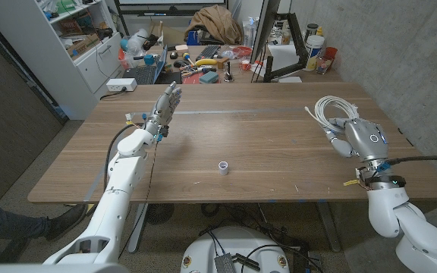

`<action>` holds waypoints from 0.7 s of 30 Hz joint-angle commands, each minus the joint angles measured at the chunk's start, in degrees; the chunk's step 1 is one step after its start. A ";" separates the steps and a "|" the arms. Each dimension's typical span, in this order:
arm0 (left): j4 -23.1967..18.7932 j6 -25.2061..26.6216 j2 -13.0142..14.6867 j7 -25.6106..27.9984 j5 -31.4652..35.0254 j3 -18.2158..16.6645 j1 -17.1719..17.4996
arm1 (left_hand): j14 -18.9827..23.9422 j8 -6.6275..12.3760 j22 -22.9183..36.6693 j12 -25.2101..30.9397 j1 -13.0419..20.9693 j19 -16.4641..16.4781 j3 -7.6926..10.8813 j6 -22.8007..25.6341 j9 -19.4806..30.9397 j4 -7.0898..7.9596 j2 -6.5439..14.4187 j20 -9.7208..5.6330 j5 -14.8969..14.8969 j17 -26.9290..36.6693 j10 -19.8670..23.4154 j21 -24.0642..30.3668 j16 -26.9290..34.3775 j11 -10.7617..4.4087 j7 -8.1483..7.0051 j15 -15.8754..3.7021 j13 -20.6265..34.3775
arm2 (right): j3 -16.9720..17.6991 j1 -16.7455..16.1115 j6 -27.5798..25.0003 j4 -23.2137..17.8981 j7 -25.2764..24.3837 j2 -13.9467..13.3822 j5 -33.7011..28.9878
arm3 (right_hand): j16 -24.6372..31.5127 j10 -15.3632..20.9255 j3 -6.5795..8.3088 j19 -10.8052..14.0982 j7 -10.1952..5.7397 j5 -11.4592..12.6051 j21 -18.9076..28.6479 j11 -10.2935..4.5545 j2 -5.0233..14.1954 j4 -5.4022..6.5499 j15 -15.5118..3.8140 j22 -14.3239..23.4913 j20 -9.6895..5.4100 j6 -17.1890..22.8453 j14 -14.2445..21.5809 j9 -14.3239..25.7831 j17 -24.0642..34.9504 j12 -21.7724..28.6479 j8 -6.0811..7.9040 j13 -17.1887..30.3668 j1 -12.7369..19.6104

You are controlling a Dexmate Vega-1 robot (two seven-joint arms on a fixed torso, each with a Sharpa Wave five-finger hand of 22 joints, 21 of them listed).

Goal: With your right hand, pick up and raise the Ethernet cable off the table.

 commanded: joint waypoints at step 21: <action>2.80 -0.33 0.16 -1.03 -0.10 0.46 -1.59 | -0.08 0.21 0.22 0.16 0.47 -0.68 -0.32 0.28 0.20 -0.07 0.51 -0.79 -0.04 0.13 -0.30 0.23 0.36 -0.06 0.11 0.16 0.11 | 0.66 1.25 1.20 -0.38 0.77 2.14 -1.95 | -0.59 0.73 -0.49 -0.07 -6.15 0.50 0.44 -0.71 3.83 0.14 -4.94 0.33 -6.91 6.74 0.68 0.26 0.08 -0.62 0.30 0.17 3.72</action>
